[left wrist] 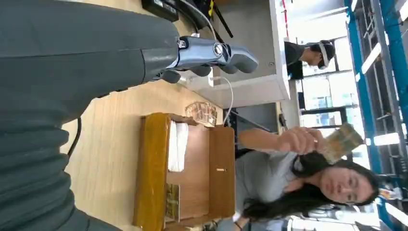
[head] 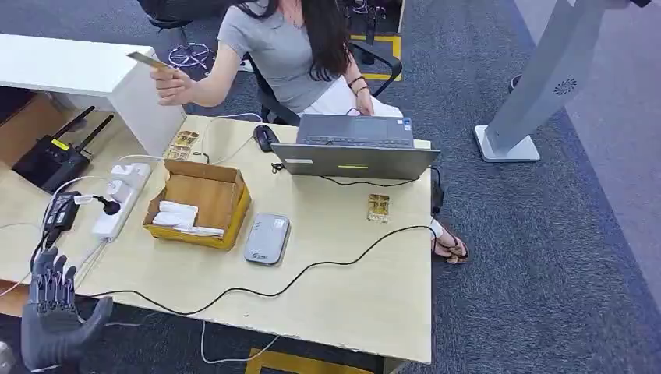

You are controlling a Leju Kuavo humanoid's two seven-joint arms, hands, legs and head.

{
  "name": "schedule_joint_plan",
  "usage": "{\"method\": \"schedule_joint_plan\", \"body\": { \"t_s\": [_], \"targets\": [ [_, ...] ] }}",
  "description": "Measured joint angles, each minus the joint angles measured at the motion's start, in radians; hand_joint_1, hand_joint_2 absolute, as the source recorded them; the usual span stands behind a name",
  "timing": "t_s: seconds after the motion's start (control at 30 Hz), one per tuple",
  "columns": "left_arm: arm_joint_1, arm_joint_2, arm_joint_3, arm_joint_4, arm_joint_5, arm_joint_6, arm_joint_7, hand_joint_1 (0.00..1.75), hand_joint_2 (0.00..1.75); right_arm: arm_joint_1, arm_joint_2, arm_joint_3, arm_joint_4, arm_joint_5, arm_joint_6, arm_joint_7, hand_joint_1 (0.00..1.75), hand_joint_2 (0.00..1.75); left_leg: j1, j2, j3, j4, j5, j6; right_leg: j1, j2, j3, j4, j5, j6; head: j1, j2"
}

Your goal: Pass the card to the sensor for recognition and then transmit it.

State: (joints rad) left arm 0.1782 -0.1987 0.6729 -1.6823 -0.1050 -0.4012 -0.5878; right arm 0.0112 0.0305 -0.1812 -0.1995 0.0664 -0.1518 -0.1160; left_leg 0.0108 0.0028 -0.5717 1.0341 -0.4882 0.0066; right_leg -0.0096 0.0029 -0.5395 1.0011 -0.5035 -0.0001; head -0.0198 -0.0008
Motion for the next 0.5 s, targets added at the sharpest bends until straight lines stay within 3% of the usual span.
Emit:
{"method": "schedule_joint_plan", "body": {
  "t_s": [0.13, 0.27, 0.33, 0.5],
  "targets": [
    [-0.063, 0.034, -0.059, 0.021, -0.105, 0.069, 0.041, 0.0, 1.75, -0.006, 0.001, 0.013, 0.002, 0.018, 0.007, 0.005, 0.0, 0.0, 0.0, 0.0, 0.0, 0.0, 0.001, 0.0, 0.0, 0.0, 0.002, 0.0, 0.001, 0.0, 0.0, 0.0],
    [-0.082, 0.043, -0.076, 0.027, -0.137, 0.089, 0.054, 0.0, 1.75, -0.007, 0.001, 0.017, 0.002, 0.025, 0.009, 0.007, 0.0, 0.0, 0.0, 0.0, 0.0, 0.0, 0.001, 0.0, 0.0, 0.0, 0.002, 0.0, 0.001, 0.0, 0.0, 0.0],
    [-0.154, 0.075, -0.132, 0.066, -0.258, 0.156, 0.106, 0.0, 1.75, -0.009, 0.004, 0.03, 0.003, 0.045, 0.019, 0.017, 0.0, 0.0, 0.0, 0.0, 0.0, 0.0, 0.001, 0.0, 0.0, 0.0, 0.002, 0.0, 0.002, 0.001, 0.0, 0.0],
    [-0.231, 0.112, -0.187, 0.113, -0.386, 0.23, 0.16, 0.0, 1.75, -0.011, 0.006, 0.041, 0.003, 0.07, 0.026, 0.025, 0.0, 0.0, 0.0, 0.0, -0.001, 0.0, 0.002, 0.001, 0.0, 0.0, 0.001, 0.0, 0.002, 0.001, 0.0, 0.0]
  ]
}}
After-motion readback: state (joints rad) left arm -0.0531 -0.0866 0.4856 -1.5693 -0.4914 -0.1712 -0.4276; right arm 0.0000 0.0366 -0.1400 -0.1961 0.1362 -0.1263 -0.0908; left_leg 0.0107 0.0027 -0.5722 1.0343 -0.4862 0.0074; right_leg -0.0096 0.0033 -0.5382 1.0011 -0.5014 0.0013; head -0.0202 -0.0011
